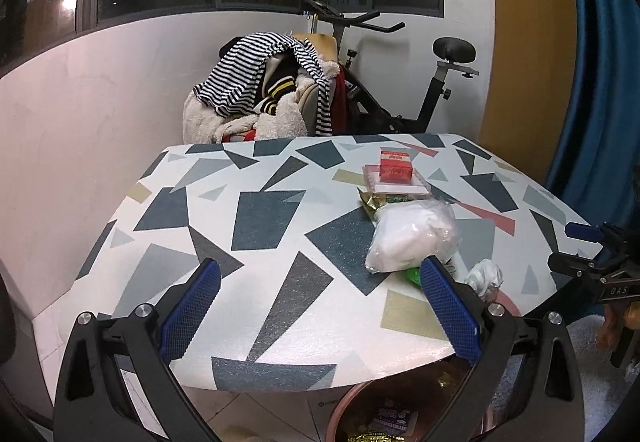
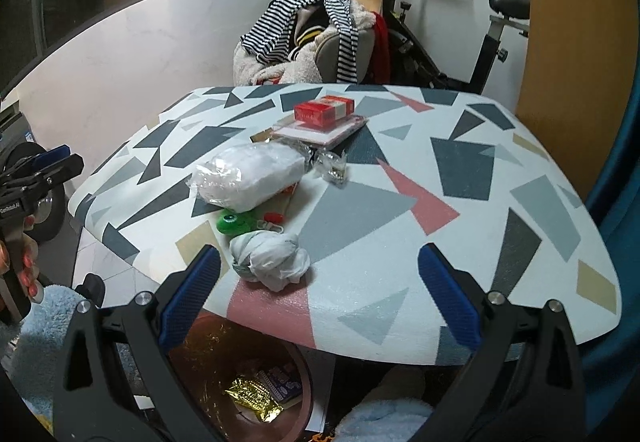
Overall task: Collect trash
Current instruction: 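Reach the right gripper to the white tissue ball and close on it, then grasp the green frog toy with the left gripper while the right gripper holds the tissue ball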
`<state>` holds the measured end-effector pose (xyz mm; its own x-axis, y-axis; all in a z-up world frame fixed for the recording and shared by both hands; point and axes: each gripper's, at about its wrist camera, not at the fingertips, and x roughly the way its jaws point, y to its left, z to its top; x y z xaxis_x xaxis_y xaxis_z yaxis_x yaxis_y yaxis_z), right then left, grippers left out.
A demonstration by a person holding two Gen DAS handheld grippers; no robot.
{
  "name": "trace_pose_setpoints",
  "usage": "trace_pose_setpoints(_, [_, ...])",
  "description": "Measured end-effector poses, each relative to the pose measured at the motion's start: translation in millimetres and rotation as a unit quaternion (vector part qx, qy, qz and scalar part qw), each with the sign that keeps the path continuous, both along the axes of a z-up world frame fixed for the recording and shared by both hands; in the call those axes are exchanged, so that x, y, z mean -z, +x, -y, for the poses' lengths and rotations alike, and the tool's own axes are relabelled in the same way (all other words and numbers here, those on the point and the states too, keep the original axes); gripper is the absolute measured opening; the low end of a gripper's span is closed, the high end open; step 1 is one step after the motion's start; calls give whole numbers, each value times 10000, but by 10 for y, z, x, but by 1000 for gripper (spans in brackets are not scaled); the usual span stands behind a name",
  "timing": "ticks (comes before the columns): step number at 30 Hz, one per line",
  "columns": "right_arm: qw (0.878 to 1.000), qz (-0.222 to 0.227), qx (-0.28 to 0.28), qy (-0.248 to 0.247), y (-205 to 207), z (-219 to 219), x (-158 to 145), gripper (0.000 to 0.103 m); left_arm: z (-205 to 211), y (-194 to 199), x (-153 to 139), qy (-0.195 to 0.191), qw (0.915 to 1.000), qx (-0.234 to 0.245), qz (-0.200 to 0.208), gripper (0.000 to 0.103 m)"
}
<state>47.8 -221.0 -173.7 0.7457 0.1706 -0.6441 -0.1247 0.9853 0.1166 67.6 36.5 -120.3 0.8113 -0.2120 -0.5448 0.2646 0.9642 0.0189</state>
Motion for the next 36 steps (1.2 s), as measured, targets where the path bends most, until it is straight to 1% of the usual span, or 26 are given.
trace_pose_setpoints(6, [9996,-205,-175,120,186,-123,189,98,-94,33,54,-222,9997,5,-128,97])
trace_pose_setpoints(12, [9972,-600,-347,296,455,-298,464,97,-155,94,140,-325,9988,-39,-366,97])
trace_pose_setpoints(15, [9951,-823,-439,324,581,-372,588,93,-163,137,168,-400,9982,-28,-456,97])
trace_pose_setpoints(20, [9927,-1025,-584,249,662,-471,707,86,-127,195,198,-386,9980,44,-501,97])
trace_pose_setpoints(21, [9925,-1037,-608,207,667,-484,717,85,-117,219,212,-399,9977,54,-542,97])
trace_pose_setpoints(22, [9926,-1021,-636,151,663,-498,717,78,-107,237,219,-420,9974,61,-574,97])
trace_pose_setpoints(23, [9917,-1061,-717,84,663,-518,711,67,-99,249,223,-450,9972,70,-597,97])
trace_pose_setpoints(26, [9910,-1072,-792,122,659,-483,682,64,-55,263,214,-487,9968,116,-621,97])
trace_pose_setpoints(29, [9925,-940,-777,48,615,-433,619,64,0,256,206,-465,9968,196,-623,97])
trace_pose_setpoints(36, [9963,-600,-610,125,473,-232,467,64,161,234,249,-453,9956,394,-717,97])
